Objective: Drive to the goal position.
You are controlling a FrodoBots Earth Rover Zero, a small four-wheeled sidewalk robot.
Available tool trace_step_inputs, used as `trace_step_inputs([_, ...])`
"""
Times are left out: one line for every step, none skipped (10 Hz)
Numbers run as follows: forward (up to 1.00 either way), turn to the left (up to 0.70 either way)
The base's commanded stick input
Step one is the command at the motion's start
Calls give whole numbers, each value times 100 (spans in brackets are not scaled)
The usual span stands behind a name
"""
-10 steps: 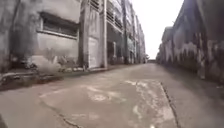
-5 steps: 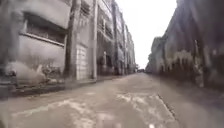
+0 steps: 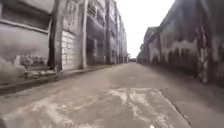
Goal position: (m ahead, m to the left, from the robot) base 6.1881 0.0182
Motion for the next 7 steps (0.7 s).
trace_step_inputs([100, 0])
trace_step_inputs([100, 0])
trace_step_inputs([100, 0])
trace_step_inputs([100, 0])
trace_step_inputs([100, 0])
trace_step_inputs([100, 0])
trace_step_inputs([100, 0])
